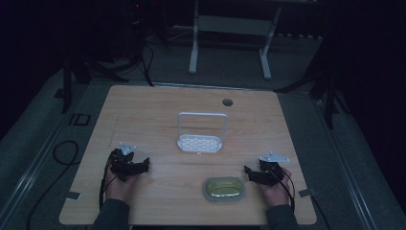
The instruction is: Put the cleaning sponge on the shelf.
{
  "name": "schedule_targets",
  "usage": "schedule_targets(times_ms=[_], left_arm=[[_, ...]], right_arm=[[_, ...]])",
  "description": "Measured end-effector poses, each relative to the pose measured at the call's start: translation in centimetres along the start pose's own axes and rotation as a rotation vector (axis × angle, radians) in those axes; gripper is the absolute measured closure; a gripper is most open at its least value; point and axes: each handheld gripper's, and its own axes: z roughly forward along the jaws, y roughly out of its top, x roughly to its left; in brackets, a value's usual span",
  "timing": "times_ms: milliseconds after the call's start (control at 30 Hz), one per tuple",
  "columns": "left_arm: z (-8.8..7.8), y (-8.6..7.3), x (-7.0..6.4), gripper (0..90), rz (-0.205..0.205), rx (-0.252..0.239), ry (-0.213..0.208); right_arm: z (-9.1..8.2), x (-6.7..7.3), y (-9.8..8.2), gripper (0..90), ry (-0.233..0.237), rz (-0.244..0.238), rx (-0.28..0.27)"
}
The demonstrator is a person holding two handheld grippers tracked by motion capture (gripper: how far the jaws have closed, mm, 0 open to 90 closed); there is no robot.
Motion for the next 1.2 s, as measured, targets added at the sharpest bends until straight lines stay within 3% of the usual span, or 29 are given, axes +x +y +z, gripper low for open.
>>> schedule_targets(times_ms=[167,300,533,700,733,933,1067,1200], left_arm=[[0.0,0.0,0.0,14.5,-0.001,0.000,0.001],[0.0,0.0,0.0,14.6,-0.001,0.000,0.001],[0.0,0.0,0.0,14.5,-0.001,0.000,0.001],[0.0,0.0,0.0,14.5,-0.001,0.000,0.001],[0.0,0.0,0.0,14.6,0.000,0.000,0.001],[0.0,0.0,0.0,14.5,0.000,0.000,0.001],[0.0,0.0,0.0,14.6,0.000,0.000,0.001],[0.0,0.0,0.0,14.6,0.000,0.000,0.001]], right_arm=[[0.0,0.0,0.0,26.6,0.003,-0.003,0.000],[-0.3,-0.4,0.0,33.6,0.000,0.006,0.005],[-2.1,-0.7,0.7,36.6,0.015,0.005,-0.038],[-3.0,-0.4,1.3,34.6,0.010,-0.029,-0.040],[-3.5,-0.1,1.7,35.4,0.003,-0.052,-0.042],[-4.6,0.3,2.7,39.6,-0.016,-0.083,-0.023],[-5.2,0.5,3.5,44.3,0.010,-0.099,-0.002],[-5.9,0.8,4.3,47.1,0.044,-0.148,0.004]])
